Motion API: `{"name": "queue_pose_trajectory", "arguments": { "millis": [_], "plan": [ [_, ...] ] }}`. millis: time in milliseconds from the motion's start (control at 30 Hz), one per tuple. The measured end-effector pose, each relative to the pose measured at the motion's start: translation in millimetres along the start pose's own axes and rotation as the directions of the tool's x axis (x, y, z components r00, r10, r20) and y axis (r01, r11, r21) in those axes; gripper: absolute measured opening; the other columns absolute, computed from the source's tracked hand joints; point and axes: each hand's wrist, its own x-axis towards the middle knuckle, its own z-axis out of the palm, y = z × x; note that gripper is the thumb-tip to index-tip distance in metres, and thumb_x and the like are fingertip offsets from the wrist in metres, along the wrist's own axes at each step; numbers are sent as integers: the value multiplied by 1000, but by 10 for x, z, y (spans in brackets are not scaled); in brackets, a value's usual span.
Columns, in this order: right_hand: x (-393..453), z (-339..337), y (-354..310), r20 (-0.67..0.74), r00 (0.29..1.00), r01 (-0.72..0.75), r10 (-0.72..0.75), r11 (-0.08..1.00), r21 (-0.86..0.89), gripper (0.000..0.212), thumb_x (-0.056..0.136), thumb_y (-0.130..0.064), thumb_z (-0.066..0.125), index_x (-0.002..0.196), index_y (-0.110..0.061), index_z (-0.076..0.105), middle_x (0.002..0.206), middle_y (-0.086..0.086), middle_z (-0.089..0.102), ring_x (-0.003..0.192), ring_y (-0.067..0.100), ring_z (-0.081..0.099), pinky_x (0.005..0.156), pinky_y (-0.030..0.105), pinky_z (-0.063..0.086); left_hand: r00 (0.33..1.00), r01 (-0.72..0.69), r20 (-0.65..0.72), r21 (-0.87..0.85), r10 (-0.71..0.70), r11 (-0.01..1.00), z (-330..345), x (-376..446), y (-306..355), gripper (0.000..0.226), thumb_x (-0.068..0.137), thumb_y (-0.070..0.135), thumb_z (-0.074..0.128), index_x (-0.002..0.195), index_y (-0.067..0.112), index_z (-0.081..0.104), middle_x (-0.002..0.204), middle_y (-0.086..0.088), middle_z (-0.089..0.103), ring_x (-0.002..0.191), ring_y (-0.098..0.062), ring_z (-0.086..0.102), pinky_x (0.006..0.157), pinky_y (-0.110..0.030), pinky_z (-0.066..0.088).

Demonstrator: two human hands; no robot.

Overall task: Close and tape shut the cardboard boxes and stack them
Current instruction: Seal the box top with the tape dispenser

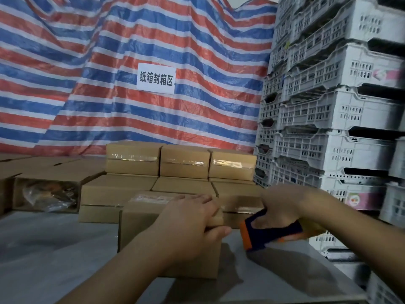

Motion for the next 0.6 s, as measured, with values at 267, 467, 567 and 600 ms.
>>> {"name": "queue_pose_trajectory", "arguments": {
  "millis": [267, 467, 567, 600],
  "plan": [
    [-78, 916, -123, -426, 880, -159, 213, 974, 159, 58, 84, -83, 34, 71, -26, 42, 65, -10, 39, 60, 13, 49, 49, 29, 33, 1000, -9, -2, -18, 9, 1000, -2, 14, -8, 68, 90, 73, 31, 149, 39, 24, 158, 8, 28, 143, -13, 29, 115, -39, 21],
    [-97, 1111, -189, -316, 880, -258, 354, 916, 306, 59, 82, -86, 30, 85, -30, 50, 72, -11, 45, 77, 7, 61, 58, 27, 39, 1000, -11, 5, -12, 11, 1000, -6, 26, -11, 69, 90, 74, 31, 148, 37, 26, 156, 6, 32, 141, -16, 32, 113, -40, 23],
    [-139, 923, -214, -312, 865, -303, 393, 905, 298, 80, 75, -90, 5, 80, -26, 53, 71, -11, 50, 66, 11, 52, 61, 31, 45, 1000, -11, 8, -20, 11, 1000, 1, 36, -6, 67, 90, 73, 33, 147, 38, 26, 155, 7, 33, 141, -16, 32, 113, -41, 22],
    [-153, 836, -224, -369, 840, -281, 399, 900, 334, 84, 72, -90, -1, 78, -26, 54, 72, -10, 53, 66, 13, 52, 62, 32, 45, 1000, -13, 12, -24, 13, 1000, 1, 38, 0, 66, 90, 72, 33, 147, 38, 27, 155, 7, 33, 140, -16, 32, 114, -41, 22]
  ]
}}
